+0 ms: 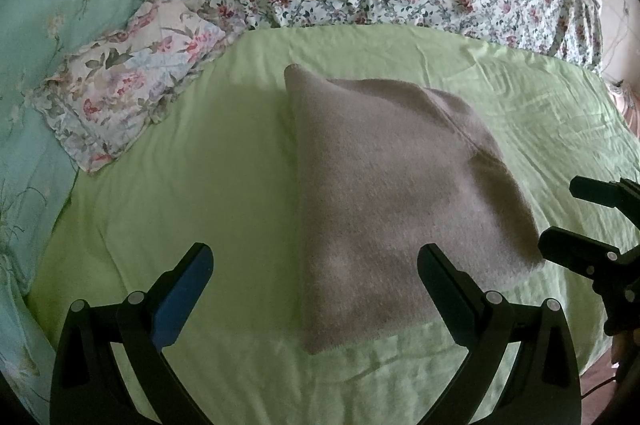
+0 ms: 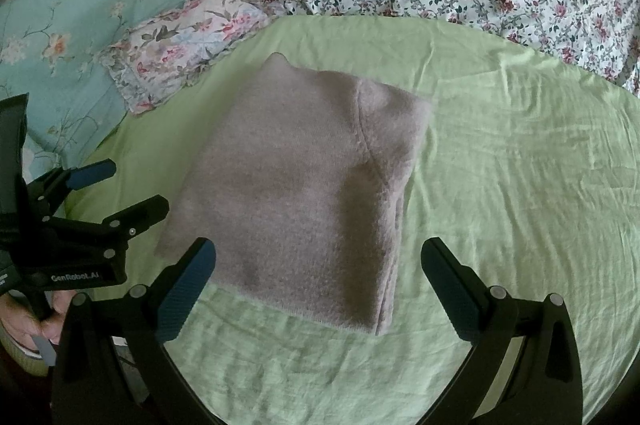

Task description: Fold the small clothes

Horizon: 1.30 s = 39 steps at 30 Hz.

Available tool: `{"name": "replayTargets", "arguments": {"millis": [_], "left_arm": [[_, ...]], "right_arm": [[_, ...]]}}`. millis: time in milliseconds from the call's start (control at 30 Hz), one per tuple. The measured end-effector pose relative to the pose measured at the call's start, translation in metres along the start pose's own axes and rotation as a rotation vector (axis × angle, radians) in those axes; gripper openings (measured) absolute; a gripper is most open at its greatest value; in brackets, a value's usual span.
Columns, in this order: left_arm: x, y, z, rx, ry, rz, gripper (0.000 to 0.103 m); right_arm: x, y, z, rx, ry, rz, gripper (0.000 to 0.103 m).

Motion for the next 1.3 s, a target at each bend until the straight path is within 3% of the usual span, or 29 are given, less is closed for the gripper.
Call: {"name": "replayTargets", "arguments": {"millis": [1300], "left_arm": [[0.015, 0.015, -0.006, 0.013, 0.013, -0.009, 0.102]], "right_arm": [[0.008, 0.008, -0.016, -0.003, -0.003, 0.01, 0.102]]}}
Point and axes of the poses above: each gripper's, at about its wrist camera, not at the fingertips, and y roughly the way its jaws point, z to its left, x to its top, the point moved 6 cm from there along y, roughly the way its jaws point, and after that the axes turned 10 degrees about x, right-handed, at the moved point
